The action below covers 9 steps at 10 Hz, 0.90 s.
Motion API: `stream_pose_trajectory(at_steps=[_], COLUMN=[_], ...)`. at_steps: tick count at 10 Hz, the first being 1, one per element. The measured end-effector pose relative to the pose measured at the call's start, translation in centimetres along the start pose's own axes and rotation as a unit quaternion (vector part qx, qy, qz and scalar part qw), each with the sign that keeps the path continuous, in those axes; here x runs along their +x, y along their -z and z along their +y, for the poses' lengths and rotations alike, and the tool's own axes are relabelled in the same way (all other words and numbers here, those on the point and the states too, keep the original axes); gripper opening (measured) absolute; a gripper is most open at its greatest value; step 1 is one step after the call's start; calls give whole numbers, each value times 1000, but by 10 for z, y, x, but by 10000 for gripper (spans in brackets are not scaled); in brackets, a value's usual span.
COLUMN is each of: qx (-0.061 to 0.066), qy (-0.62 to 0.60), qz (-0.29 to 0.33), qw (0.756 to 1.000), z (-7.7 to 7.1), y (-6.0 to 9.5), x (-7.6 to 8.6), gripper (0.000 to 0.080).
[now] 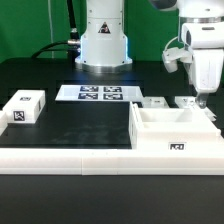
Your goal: Assemble cabinet
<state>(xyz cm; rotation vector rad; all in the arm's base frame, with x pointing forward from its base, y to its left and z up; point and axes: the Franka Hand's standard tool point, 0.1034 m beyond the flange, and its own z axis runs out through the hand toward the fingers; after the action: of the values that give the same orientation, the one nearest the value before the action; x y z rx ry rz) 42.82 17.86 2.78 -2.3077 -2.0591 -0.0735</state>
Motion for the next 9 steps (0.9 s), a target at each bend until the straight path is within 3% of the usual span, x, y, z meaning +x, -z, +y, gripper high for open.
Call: stream_pose_trajectory(at_steps=[7,8,9], qx=[11,11,12], qy=[-2,-2,-3], qz=[-3,-3,-3], qw=[1000,1000,1000], z=[-7,-7,-7], y=[-10,-10,-11], x=[-4,-4,-4], gripper=[781,578,427])
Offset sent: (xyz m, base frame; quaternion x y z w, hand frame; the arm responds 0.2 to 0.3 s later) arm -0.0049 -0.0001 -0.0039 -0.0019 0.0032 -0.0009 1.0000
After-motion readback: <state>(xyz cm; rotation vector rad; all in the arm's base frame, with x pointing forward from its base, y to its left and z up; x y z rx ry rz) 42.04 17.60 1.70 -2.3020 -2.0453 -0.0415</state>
